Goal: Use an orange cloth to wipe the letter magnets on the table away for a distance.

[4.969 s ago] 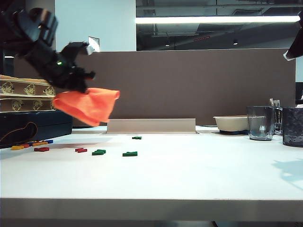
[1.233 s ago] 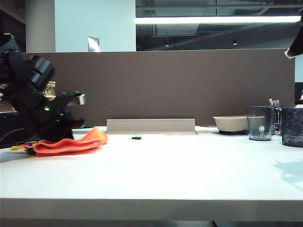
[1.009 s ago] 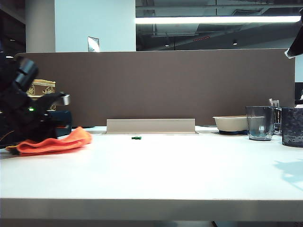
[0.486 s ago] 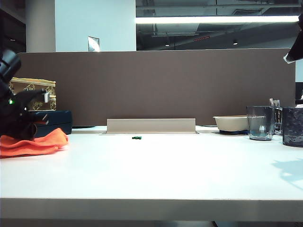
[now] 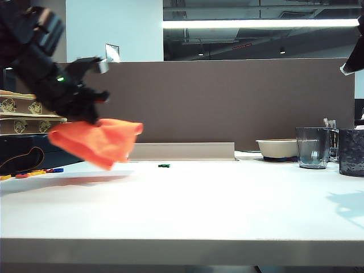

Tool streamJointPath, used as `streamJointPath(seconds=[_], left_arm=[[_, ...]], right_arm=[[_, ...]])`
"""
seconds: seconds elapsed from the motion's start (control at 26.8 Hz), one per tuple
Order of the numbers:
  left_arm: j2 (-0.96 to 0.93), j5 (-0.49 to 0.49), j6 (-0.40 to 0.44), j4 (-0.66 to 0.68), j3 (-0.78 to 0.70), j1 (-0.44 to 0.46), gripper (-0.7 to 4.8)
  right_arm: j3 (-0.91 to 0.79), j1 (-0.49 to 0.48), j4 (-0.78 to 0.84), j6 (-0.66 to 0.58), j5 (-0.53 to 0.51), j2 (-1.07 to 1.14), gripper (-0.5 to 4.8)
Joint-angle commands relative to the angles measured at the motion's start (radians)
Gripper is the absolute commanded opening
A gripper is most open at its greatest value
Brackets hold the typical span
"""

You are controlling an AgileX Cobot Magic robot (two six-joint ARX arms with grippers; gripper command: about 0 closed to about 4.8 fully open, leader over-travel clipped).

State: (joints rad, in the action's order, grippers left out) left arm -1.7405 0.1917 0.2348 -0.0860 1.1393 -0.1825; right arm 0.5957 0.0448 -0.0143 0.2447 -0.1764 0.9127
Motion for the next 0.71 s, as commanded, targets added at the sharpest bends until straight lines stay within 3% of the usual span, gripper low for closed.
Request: streamJointPath(seconds=[0.04, 0.3, 0.49, 0.71], left_arm=[[0.001, 0.011, -0.010, -0.047, 0.032, -0.055, -0.06], [-0.065, 0.016, -0.013, -0.084, 0.149, -0.134, -0.06], [-0.146, 0.042, -0.071, -0.081, 0.270, -0.146, -0.06], [-0.267, 0.101, -0.071, -0.081, 0.409, -0.171, -0.06]], right_arm=[[0.004, 0.002, 0.016, -0.002, -0.001, -0.002, 2.43], [0.004, 0.024, 0.013, -0.001, 0.002, -0.002, 2.43], [0.004, 0.025, 0.011, -0.001, 0.002, -0.002, 2.43], [0.004, 0.024, 0.010, -0.001, 0.003, -0.002, 2.43]])
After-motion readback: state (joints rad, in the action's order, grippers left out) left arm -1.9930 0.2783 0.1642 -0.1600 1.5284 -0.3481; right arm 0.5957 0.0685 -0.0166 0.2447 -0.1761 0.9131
